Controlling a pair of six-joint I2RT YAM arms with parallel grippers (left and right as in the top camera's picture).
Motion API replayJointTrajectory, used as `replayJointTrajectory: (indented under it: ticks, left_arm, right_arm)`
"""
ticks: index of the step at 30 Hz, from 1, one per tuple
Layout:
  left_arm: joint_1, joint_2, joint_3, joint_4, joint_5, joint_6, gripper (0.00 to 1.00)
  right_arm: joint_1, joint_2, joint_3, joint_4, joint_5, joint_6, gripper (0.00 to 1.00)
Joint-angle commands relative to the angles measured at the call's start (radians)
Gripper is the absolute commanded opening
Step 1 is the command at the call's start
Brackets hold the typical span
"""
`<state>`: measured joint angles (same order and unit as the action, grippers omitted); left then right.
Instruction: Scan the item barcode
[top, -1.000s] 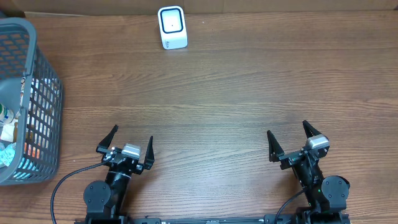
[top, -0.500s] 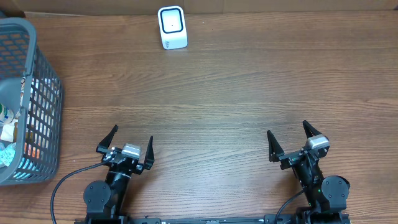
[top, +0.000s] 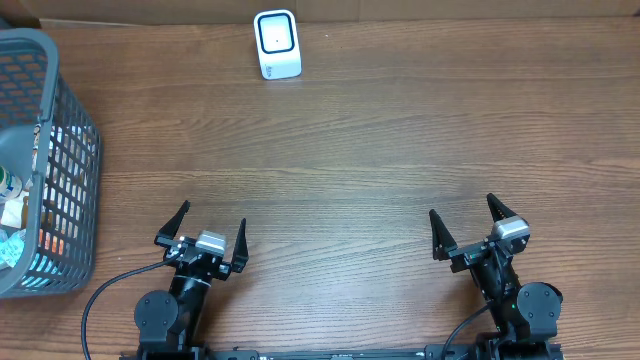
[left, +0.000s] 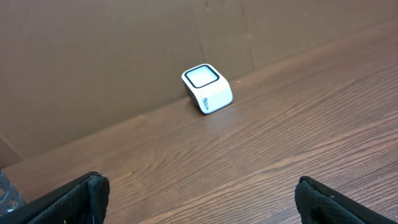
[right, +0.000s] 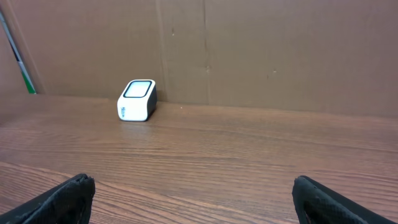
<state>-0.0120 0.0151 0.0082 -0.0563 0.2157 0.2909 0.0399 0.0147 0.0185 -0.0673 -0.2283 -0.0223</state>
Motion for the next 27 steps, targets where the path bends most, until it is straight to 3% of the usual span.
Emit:
replayJointTrajectory:
  ticks: [1, 27]
  left_arm:
    - [-0.004, -0.01, -0.003, 0.0, -0.009, -0.01, 0.99]
    - [-0.004, -0.007, -0.003, -0.003, -0.014, -0.011, 1.0]
  right_arm:
    - [-0.001, -0.012, -0.011, 0.01, 0.007, -0.002, 1.0]
    - [-0.001, -0.012, -0.011, 0.01, 0.007, -0.002, 1.0]
